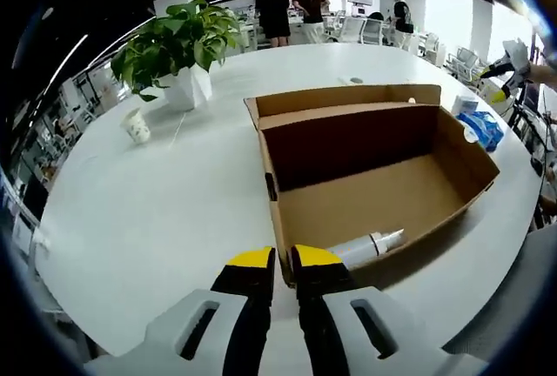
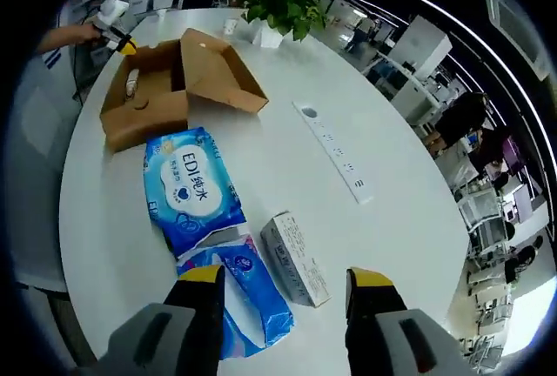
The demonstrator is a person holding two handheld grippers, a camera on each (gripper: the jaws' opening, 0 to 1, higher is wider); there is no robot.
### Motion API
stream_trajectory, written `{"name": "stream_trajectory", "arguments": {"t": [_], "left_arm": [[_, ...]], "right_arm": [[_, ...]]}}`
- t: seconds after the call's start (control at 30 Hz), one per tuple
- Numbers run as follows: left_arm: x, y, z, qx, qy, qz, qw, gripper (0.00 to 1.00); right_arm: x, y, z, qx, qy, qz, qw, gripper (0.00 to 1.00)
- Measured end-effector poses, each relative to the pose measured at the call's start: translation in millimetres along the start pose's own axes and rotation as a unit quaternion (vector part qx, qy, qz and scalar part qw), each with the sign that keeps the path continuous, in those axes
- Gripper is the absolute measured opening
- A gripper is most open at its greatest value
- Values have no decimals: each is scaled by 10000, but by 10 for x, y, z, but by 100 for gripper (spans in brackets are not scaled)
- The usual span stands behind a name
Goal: Operate the shoe box by opening the lid, removing the specified soft item, and placing it in the target area until the item is outside and the box remains undamaged.
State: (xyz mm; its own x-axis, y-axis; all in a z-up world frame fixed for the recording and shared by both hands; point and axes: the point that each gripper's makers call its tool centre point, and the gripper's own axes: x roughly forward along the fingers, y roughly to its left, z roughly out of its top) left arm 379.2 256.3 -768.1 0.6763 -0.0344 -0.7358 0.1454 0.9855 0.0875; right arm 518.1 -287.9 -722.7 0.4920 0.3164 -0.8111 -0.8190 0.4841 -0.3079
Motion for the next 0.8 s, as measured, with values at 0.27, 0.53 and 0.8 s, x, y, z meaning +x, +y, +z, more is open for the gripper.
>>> {"name": "stream_trajectory", "arguments": {"t": [0.27,0.53,0.8], "left_arm": [[-77,-57,115,43,-131,-165,9998,14],[-143,-185,173,319,-77,-501,9982,20],[-191,-222,300,613,-102,-745,9953,22]], "right_arm": [[-137,197,40,319,-158,-64,9993,62],[-334,449,193,482,-406,-101,9980,69],[-472,683,333,636,-635,-156,9958,74]]}}
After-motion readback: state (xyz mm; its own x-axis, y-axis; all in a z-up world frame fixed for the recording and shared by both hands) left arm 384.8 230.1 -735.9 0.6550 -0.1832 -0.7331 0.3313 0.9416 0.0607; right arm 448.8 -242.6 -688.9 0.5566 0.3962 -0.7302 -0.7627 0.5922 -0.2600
